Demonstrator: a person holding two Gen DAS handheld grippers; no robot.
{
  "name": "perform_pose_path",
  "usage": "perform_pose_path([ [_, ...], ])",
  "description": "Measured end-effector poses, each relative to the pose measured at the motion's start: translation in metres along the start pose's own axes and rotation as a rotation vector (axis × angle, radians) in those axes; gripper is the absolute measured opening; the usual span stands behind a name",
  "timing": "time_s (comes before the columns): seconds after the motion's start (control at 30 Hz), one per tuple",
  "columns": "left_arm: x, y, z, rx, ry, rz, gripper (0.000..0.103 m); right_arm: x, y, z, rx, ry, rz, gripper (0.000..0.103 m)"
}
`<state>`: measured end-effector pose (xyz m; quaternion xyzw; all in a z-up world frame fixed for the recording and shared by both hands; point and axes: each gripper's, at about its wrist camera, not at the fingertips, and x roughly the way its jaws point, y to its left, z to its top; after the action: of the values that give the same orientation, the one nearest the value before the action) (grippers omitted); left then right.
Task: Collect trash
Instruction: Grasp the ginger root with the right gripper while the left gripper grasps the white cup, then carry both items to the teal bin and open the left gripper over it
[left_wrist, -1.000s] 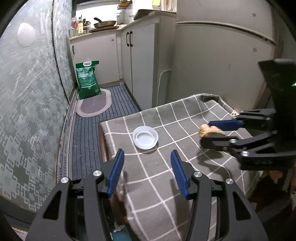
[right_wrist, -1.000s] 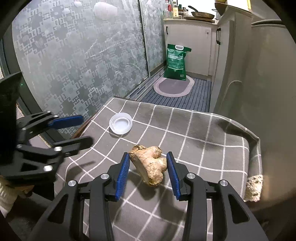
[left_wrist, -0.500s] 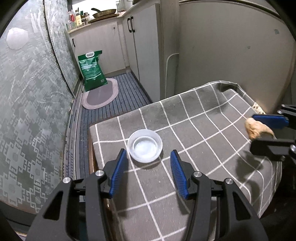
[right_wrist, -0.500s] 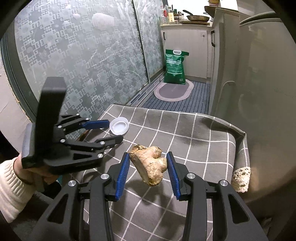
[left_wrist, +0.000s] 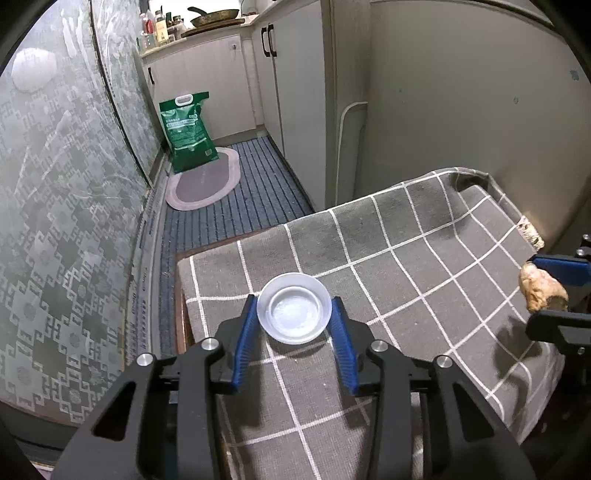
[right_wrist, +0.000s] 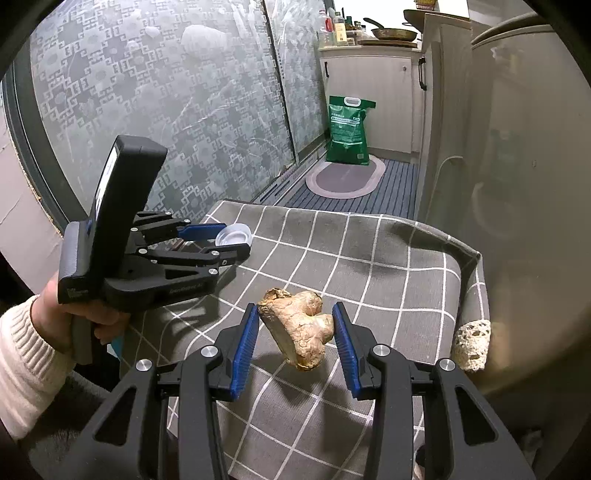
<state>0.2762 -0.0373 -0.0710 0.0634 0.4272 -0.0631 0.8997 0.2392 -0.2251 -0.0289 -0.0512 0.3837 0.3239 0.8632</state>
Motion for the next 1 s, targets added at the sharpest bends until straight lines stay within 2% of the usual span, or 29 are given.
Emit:
perform_pose_path([
  [0.1,-0.008,0.006,-0.004,-0.013,-0.008,-0.022,0.042,0.0,0.001,0.001,0.001,0.001,-0.004,0.041],
  [0.27,-0.034,0.024,-0.011,-0.028,-0.049,-0.01,0.042,0.004,0.011,0.006,-0.014,0.006,-0.001,0.041],
  [0.67,-0.079,0.079,-0.048,-0.109,-0.071,-0.018,0.042,0.026,0.063,0.03,-0.076,0.01,0.049,0.041],
  [0.8,-0.081,0.096,-0.066,-0.121,-0.048,-0.019,0.042,0.033,0.077,0.037,-0.093,0.015,0.062,0.041],
  [1.0,-0.07,0.118,-0.098,-0.13,0.036,-0.023,0.042,0.048,0.102,0.047,-0.119,0.025,0.081,0.041],
])
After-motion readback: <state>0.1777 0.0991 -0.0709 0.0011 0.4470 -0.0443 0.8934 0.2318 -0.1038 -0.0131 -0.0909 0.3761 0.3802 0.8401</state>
